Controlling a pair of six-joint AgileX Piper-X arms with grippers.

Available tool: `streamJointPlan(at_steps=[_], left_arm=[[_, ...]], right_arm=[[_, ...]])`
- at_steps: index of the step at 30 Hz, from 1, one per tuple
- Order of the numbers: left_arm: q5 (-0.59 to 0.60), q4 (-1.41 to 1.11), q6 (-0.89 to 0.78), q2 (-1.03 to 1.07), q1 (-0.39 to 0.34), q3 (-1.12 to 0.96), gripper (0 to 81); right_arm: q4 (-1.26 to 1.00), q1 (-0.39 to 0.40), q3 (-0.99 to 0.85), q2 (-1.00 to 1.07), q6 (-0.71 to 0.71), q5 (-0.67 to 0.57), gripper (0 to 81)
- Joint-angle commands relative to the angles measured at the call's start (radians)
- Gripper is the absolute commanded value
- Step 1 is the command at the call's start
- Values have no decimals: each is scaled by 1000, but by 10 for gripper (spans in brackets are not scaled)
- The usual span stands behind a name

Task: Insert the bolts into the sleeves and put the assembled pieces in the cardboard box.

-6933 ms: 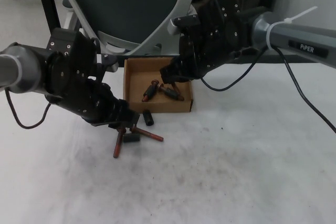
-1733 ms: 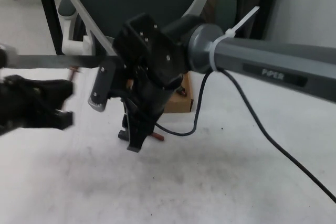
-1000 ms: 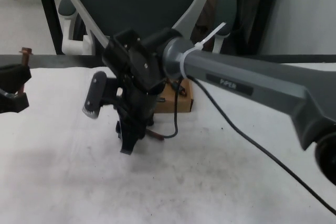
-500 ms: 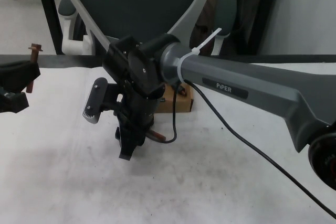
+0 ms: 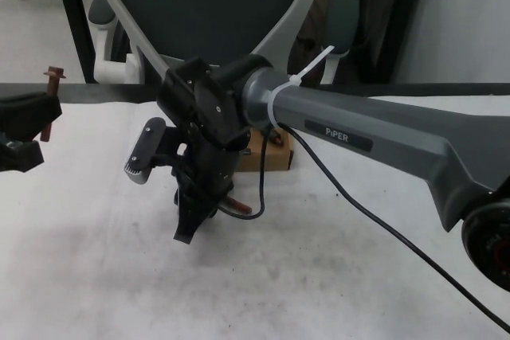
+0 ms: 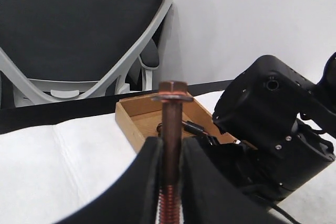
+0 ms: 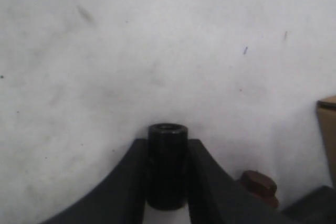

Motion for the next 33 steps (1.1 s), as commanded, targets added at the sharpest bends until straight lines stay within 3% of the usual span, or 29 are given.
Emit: streamJointPlan(at_steps=[1,7,11,19,23,33], left_arm=[[31,-36,-1,-16,2,-5,8],[82,-51,4,-16,2,-5,8],[129,-64,11,-16,0,-5,8],[210,-84,21,-16,-14,-5,8],[209,-118,14,-16,-95,-5,8],[117,-154,8,-16,-408,-5,8]], right_arm=[[-3,-7,-1,17,27,-52,2],[-3,-31,12,-40,74,-171,2],[-7,-42,74,-118,74,-177,2],[-232,-48,397,-367,124,-177,2],[-415,-48,630,-536,187,-177,2],[-944,-45,1186,-912,406,-177,2]])
